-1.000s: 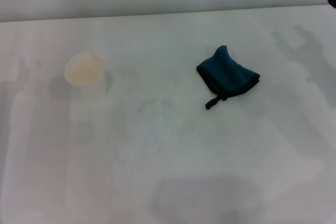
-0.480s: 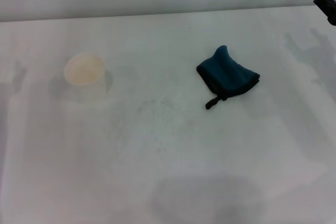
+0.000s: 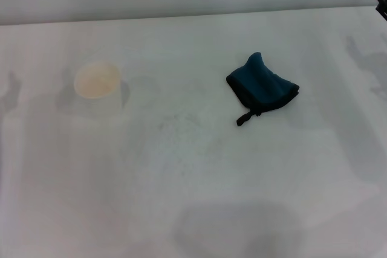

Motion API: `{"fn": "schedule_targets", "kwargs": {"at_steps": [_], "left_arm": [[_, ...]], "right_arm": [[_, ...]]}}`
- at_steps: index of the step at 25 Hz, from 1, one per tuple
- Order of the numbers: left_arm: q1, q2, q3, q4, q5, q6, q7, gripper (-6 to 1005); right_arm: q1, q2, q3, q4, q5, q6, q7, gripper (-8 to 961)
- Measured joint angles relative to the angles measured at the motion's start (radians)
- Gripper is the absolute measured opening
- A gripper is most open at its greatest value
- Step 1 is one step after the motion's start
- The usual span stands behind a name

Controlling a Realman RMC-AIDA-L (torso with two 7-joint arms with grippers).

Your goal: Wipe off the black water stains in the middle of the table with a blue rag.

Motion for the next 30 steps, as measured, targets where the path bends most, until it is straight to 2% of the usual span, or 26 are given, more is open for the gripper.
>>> {"fn": "schedule_targets", "kwargs": {"at_steps": [14,30], "left_arm": [[-0.037,-0.008,0.0,0.025,-0.019,-0.082,0.001,891],[-0.049,-0.005,-0.023,0.038,-0.135,-0.055,0.0,890]], "right_arm": [[0.004,-0.001,0.027,0.004,0.001,-0.007,-0.037,871],[-0.001,0.003,0.058,0.015,0.002,0.015,-0.031,871]]}}
